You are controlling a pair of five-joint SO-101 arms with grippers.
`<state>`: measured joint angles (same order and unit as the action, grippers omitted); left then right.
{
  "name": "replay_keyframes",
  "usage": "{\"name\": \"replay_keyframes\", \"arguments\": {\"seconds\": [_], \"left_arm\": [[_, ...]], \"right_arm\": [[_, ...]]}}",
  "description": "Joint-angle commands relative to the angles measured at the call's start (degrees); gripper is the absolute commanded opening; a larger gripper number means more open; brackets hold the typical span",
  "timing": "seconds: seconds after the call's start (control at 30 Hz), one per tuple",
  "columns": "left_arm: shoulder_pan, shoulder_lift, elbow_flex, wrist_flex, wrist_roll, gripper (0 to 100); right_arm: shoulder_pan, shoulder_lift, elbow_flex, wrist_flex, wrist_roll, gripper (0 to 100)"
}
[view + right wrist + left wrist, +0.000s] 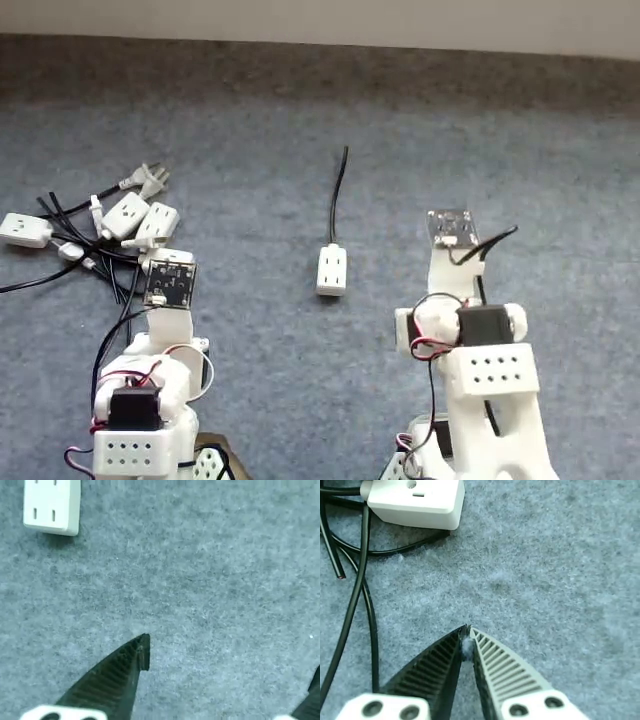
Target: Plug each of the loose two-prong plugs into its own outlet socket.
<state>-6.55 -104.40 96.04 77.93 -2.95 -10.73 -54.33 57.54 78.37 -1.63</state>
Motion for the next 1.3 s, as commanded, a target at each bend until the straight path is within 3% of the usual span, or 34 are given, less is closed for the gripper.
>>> {"name": "replay_keyframes", "arguments": {"seconds": [0.0,0.13,0.3,0.6,0.77,1.07,1.27], "left_arm": [[0.84,0.04,0.57,-0.7,0.09,1],[0.75,0.04,-1.36,-0.79,-3.6,1],[-4.97,0.04,-9.45,-1.85,-28.57,1],[-21.49,0.13,-21.14,-20.66,-29.71,1],[-23.69,0.13,-21.14,-28.66,-37.71,1],[-27.3,0.92,-21.14,-45.01,-43.69,1],[-27.47,17.71,-26.86,-53.89,-52.04,1]], "right_arm": [[0.48,-1.19,4.88,-5.58,0.88,46.4],[0.48,0.57,8.92,-10.24,0.97,46.4],[0.57,2.59,13.14,-16.13,0.97,46.4],[0.75,4.79,18.33,-22.73,0.88,46.4],[0.75,7.25,18.15,-23.43,0.88,46.4],[0.84,13.67,17.89,-25.1,0.88,46.4],[0.84,17.71,17.71,-26.86,0.88,46.4]]}}
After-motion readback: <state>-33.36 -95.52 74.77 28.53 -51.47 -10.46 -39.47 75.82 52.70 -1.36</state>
